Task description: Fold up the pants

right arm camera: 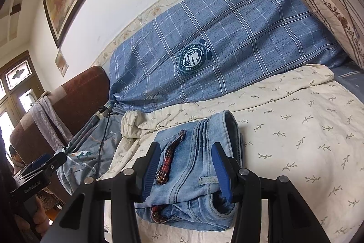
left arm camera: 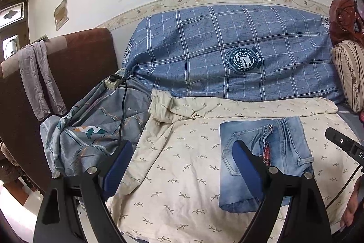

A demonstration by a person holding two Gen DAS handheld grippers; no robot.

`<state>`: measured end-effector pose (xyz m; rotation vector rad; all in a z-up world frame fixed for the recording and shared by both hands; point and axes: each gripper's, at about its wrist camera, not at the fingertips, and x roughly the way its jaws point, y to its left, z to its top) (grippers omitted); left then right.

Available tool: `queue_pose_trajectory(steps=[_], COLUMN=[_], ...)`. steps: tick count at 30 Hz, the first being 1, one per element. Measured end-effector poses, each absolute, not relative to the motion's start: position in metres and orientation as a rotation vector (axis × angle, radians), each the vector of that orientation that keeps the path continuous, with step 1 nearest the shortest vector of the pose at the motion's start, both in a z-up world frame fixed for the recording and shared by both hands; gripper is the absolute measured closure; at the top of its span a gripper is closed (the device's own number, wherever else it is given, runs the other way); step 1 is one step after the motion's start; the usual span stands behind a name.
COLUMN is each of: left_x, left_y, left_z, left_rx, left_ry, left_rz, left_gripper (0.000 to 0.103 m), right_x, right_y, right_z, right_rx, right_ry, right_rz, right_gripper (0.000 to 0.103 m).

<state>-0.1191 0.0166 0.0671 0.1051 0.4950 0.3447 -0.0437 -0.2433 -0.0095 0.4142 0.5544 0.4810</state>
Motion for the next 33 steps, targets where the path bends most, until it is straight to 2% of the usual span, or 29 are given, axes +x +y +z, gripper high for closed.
queue_pose_trajectory(steps=[33], left_x=[-0.114], left_y=[0.024], left_z=[0.057], left_rx=[0.088], left_ry=[0.521], left_rz=[0.333], left_gripper=[0.013], right_x=[-0.043], right_y=[-0.244], right_z=[-0.011], right_rx=[0.411], right_ry=[0.567], right_rz=[0.486], right_gripper=[0.053])
